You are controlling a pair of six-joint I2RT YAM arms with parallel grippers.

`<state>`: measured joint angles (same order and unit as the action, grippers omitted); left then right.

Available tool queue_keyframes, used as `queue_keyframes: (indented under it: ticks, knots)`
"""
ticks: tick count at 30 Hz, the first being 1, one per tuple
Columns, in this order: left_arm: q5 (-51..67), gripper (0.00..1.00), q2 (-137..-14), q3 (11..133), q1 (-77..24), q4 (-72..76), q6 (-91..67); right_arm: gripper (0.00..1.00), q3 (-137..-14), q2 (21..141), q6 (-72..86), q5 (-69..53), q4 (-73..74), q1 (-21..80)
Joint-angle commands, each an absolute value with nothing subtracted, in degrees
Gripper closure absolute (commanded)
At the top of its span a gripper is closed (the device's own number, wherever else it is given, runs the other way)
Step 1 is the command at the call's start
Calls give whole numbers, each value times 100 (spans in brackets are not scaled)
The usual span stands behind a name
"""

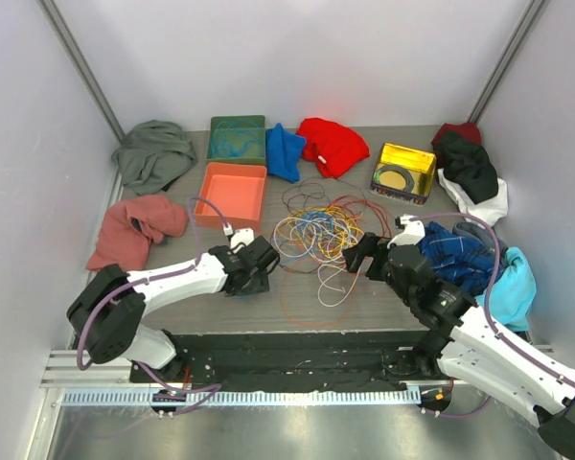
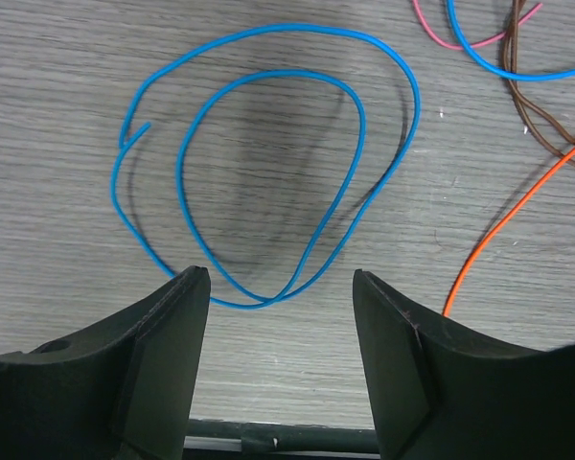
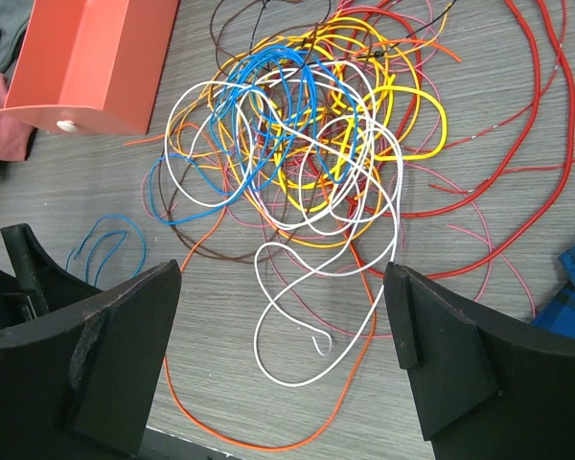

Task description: Untangle the cables

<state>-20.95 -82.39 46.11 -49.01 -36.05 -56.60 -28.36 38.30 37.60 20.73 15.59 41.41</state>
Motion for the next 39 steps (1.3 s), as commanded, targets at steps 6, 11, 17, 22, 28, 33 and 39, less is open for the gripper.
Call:
queue_keyframes:
  ticks: [6,11,17,22,28,33,39]
  knots:
    - [-1872,39,-8464,4368,-4922,-2918,-5704,4,-2918,3858,3718,2241,1476,4148]
    - [-1881,48,-8569,4263,-4913,-2742,-5730,3,-2936,3885,3683,2250,1476,4140]
    - [-1942,62,-8596,4236,-4922,-2645,-5695,4,-2927,3885,3700,2259,1512,4148]
    - [-1890,75,-8613,4175,-4922,-2593,-5704,4,-2900,3876,3709,2259,1512,4148]
    - [-1846,90,-8578,4087,-4922,-2523,-5722,4,-2900,3867,3718,2250,1503,4140]
    - [-1846,100,-8394,4104,-4922,-2522,-5722,4,-2900,3832,3709,2241,1512,4148]
    - [-2187,100,-7534,4516,-4922,-2917,-5599,4,-2909,3806,3709,2241,1520,4148]
